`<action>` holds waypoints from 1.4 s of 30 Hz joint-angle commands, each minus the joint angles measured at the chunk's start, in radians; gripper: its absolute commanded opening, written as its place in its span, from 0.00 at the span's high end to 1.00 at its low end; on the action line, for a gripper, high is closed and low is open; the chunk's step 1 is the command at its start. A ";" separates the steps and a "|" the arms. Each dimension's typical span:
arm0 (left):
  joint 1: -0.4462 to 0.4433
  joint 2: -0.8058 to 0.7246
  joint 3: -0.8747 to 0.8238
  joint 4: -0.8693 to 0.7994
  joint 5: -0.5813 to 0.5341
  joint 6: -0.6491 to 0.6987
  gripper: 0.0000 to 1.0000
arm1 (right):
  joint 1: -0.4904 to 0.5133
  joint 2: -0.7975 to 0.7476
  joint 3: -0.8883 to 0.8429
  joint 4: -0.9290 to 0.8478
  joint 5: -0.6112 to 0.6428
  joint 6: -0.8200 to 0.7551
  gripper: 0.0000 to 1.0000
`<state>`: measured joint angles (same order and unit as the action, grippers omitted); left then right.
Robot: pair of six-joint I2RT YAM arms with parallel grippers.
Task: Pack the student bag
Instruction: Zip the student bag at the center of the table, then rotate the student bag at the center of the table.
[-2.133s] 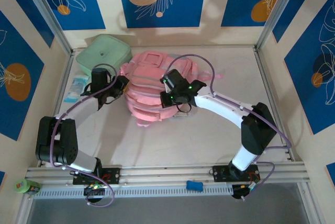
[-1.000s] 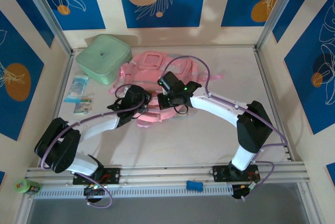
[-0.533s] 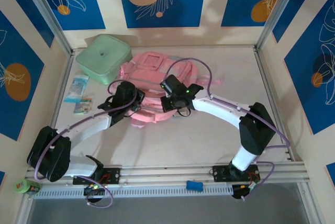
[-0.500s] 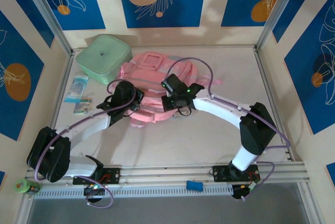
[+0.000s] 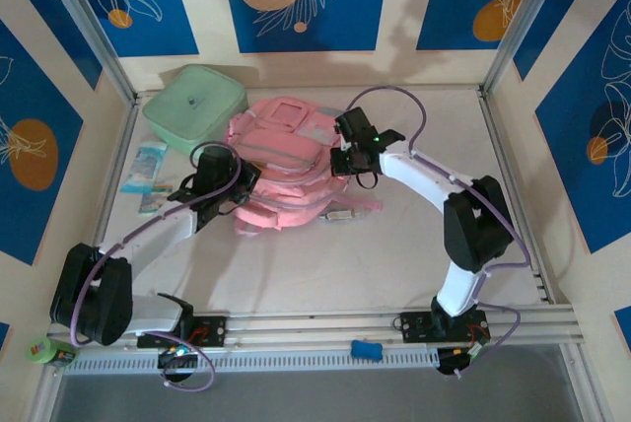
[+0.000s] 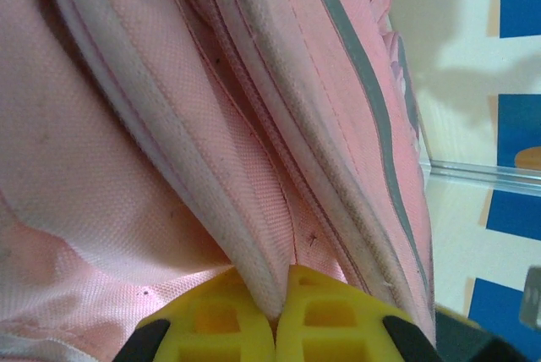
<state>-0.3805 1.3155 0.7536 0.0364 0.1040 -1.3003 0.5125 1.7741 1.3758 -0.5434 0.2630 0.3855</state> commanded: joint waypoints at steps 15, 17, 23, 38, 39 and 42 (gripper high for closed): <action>0.091 0.014 0.084 -0.091 0.027 0.194 0.68 | -0.115 0.044 0.103 -0.096 -0.158 0.005 0.84; 0.086 -0.015 0.094 -0.129 0.037 0.235 0.63 | -0.118 0.001 0.071 -0.098 -0.224 0.034 0.74; 0.018 -0.108 0.127 -0.259 -0.006 0.326 0.59 | -0.143 -0.063 0.035 -0.080 -0.472 0.165 0.58; -0.339 0.150 0.387 -0.348 -0.207 0.440 0.44 | -0.128 0.256 0.399 -0.188 -0.562 0.239 0.55; -0.346 0.170 0.405 -0.364 -0.218 0.448 0.44 | -0.126 0.268 0.411 -0.186 -0.556 0.239 0.55; -0.358 0.208 0.417 -0.371 -0.236 0.465 0.42 | -0.114 0.313 0.470 -0.205 -0.536 0.213 0.56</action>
<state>-0.7277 1.4986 1.1366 -0.2836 -0.0822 -0.8791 0.3870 2.0556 1.7844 -0.6895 -0.2703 0.6178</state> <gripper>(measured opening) 0.578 0.444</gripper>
